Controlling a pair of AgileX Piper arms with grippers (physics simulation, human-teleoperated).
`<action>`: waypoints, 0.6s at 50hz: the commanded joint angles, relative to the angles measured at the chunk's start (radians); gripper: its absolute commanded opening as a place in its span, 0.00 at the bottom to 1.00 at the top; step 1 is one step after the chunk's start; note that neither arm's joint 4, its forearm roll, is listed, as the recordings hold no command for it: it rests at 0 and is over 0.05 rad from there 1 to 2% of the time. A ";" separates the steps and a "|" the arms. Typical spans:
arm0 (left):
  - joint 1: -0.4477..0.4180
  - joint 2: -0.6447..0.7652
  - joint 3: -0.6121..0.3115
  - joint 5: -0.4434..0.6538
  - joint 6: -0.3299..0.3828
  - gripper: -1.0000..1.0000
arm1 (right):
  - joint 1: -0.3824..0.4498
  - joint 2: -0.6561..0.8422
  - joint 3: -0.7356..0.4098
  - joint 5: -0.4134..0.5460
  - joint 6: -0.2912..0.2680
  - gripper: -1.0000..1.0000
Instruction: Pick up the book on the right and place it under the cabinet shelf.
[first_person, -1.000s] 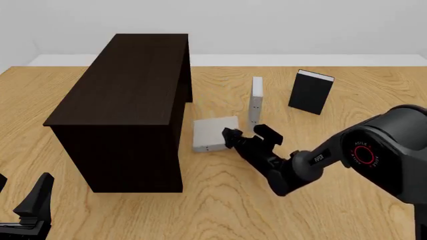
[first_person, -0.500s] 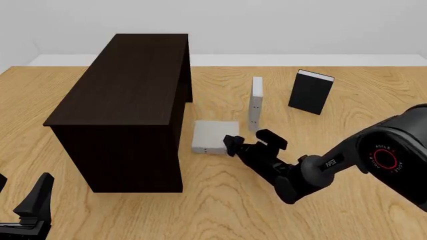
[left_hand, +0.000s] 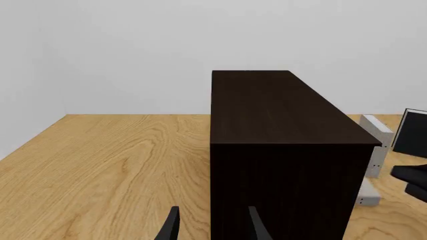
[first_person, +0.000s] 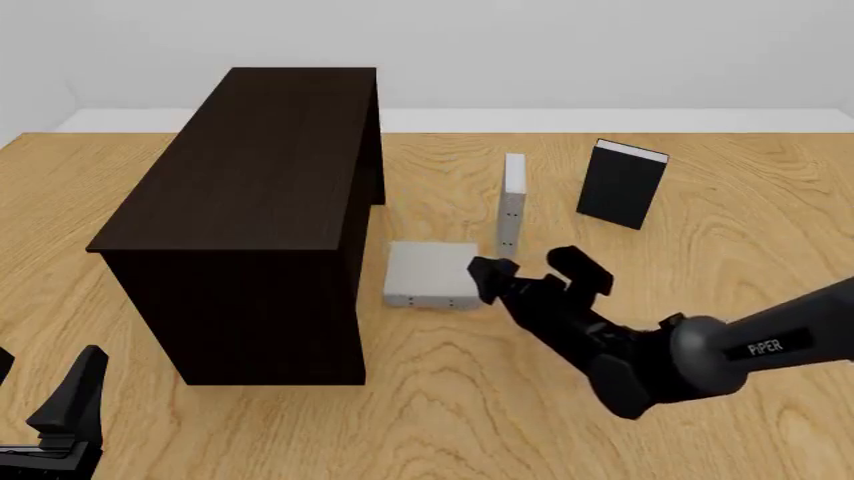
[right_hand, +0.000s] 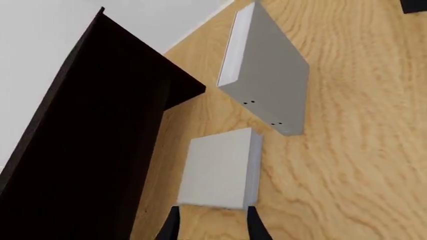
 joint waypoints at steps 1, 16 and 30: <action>0.000 0.000 0.000 0.000 0.000 1.00 | -0.013 -0.035 0.029 0.020 -0.017 1.00; 0.000 0.000 0.000 0.000 0.000 1.00 | -0.147 0.040 0.020 0.075 -0.152 1.00; 0.000 0.000 0.000 0.000 0.000 1.00 | -0.240 -0.013 0.010 0.155 -0.316 1.00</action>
